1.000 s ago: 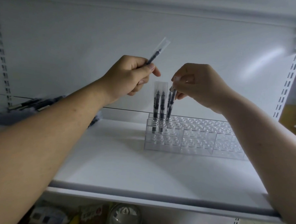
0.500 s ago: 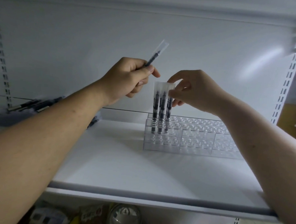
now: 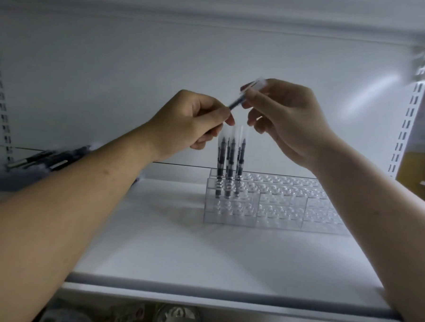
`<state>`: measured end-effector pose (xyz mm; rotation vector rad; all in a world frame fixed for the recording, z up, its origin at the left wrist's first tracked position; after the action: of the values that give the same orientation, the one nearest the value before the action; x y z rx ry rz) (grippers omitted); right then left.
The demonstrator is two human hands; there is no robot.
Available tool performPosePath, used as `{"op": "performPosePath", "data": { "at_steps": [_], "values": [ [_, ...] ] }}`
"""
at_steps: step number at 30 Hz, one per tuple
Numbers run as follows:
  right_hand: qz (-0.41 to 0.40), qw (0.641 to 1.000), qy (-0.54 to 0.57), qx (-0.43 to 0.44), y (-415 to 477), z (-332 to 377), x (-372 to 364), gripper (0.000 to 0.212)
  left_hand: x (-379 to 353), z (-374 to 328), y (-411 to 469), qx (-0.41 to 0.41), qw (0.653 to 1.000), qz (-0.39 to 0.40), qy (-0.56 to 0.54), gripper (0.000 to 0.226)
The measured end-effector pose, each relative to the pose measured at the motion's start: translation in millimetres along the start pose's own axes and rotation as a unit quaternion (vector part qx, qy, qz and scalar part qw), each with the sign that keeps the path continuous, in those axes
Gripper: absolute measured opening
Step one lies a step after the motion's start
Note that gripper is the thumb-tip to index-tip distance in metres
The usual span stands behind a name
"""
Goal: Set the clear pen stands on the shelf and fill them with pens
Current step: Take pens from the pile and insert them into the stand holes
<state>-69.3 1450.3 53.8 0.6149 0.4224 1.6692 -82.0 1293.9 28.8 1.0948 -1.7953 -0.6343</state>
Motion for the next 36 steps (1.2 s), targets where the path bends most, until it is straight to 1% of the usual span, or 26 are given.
{"op": "performPosePath", "data": {
  "at_steps": [3, 6, 8, 9, 10, 12, 13, 15, 16, 18, 20, 24, 27, 32, 36],
  "values": [
    [0.005, 0.999, 0.042, -0.019, 0.2, -1.8, 0.1, 0.011, -0.5, -6.2, 0.9, -0.030, 0.998, 0.005, 0.045, 0.028],
    [-0.001, 0.996, 0.085, -0.025, 0.3, 0.6, 4.2, 0.011, 4.5, -11.6, 2.5, -0.068, 0.990, 0.005, 0.125, 0.031],
    [-0.025, 0.993, 0.113, -0.022, 1.4, 3.4, 13.2, 0.010, 8.3, -11.7, 2.8, -0.079, 0.982, 0.000, 0.172, 0.027],
    [-0.046, 0.993, 0.110, -0.015, 1.8, 5.4, 19.7, 0.010, 9.5, -11.0, 2.7, -0.080, 0.978, -0.004, 0.191, 0.025],
    [-0.070, 0.993, 0.093, -0.005, 2.1, 7.4, 26.1, 0.010, 10.0, -10.3, 2.5, -0.080, 0.975, -0.005, 0.208, 0.024],
    [-0.108, 0.994, 0.021, 0.025, 0.9, 13.1, 35.4, 0.005, 8.9, -10.0, 2.2, -0.084, 0.967, -0.002, 0.239, 0.022],
    [-0.119, 0.992, -0.028, 0.040, -0.4, 16.3, 36.4, 0.010, 7.6, -10.1, 2.1, -0.089, 0.963, 0.003, 0.256, 0.021],
    [-0.118, 0.982, -0.130, 0.062, -3.2, 20.2, 32.0, 0.027, 5.2, -9.6, 1.5, -0.094, 0.953, 0.016, 0.287, 0.020],
    [-0.114, 0.976, -0.173, 0.067, -4.1, 20.7, 29.1, 0.030, 4.8, -9.3, 1.2, -0.094, 0.950, 0.020, 0.297, 0.021],
    [-0.103, 0.965, -0.230, 0.065, -4.6, 19.3, 23.8, 0.027, 6.3, -9.0, 0.8, -0.092, 0.946, 0.021, 0.310, 0.023],
    [-0.092, 0.962, -0.252, 0.054, -3.6, 14.9, 20.7, 0.024, 7.2, -9.8, 1.2, -0.092, 0.944, 0.020, 0.316, 0.023],
    [-0.079, 0.961, -0.262, 0.044, -2.6, 9.7, 15.9, 0.023, 6.7, -13.1, 2.1, -0.099, 0.942, 0.017, 0.321, 0.023],
    [-0.064, 0.951, -0.299, 0.042, -4.3, 6.5, 7.6, 0.023, 8.3, -15.6, 2.9, -0.103, 0.941, 0.008, 0.321, 0.023],
    [0.002, 0.940, -0.341, -0.007, -9.0, -8.5, -10.0, 0.024, 7.7, -15.2, 3.1, -0.106, 0.939, 0.009, 0.328, 0.023],
    [0.002, 0.941, -0.338, -0.020, -7.7, -8.3, -6.0, 0.024, 8.6, -14.5, 3.2, -0.103, 0.939, 0.008, 0.329, 0.022]
  ]
}}
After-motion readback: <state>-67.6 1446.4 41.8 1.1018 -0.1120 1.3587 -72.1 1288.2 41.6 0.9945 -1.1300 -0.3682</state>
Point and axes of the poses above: each hand's wrist, its own y-axis towards the middle knuckle, its own x-axis out of the back of the hand, z = x × y, the point moved 10 cm from there along y, towards the middle knuckle, and after that the axes turned 13 degrees about -x, right-handed, at the moved point
